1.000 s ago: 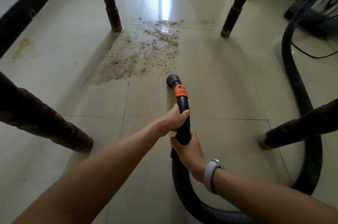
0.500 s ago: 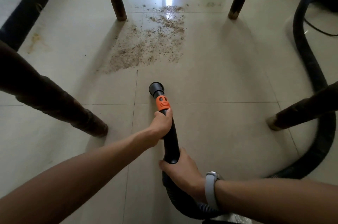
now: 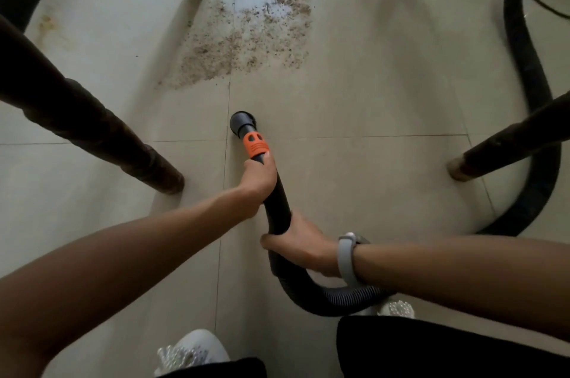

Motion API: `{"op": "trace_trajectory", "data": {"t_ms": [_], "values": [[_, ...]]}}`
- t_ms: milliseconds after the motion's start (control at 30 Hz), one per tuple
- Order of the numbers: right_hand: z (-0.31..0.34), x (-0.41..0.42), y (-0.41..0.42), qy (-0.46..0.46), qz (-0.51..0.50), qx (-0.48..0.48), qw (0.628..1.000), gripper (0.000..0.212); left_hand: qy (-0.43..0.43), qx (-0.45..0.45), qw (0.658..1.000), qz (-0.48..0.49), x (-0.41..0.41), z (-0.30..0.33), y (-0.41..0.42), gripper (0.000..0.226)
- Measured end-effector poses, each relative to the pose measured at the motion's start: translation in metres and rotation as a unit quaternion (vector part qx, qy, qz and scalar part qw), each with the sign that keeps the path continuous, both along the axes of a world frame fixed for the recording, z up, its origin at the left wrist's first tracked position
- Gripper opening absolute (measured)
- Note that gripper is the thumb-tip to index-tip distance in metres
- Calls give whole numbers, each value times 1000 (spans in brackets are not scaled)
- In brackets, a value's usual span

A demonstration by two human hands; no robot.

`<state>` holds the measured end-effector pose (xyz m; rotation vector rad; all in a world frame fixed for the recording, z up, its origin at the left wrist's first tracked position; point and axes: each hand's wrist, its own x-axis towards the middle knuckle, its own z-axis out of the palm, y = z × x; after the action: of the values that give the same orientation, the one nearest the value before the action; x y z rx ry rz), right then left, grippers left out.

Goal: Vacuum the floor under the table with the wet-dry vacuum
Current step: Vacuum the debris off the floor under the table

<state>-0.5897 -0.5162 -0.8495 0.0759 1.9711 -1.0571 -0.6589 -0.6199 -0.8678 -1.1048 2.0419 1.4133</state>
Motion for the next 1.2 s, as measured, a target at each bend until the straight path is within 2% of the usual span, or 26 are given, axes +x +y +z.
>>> {"op": "trace_trajectory", "data": {"t_ms": [100,300,533,700,900,1100,1200], "values": [[-4,-15,-8,12,13,-8,1000,25,4,24,1000,19,-13,1,-11,57],[-10,-31,-7,41,6,11,999,28,9,80,996,28,-30,5,-13,54],[-15,-50,14,82,-64,30,994,18,30,86,995,-43,-52,12,22,49],[-17,-65,31,105,-190,43,975,31,68,119,983,-119,-63,15,46,39],[-20,-77,28,137,-270,42,952,33,87,151,975,-136,-85,15,49,38],[-19,-115,41,131,-287,-2,949,33,121,146,975,-119,-92,19,33,37],[-21,-129,48,110,-293,-33,949,33,108,138,978,-112,-77,11,20,41]]}}
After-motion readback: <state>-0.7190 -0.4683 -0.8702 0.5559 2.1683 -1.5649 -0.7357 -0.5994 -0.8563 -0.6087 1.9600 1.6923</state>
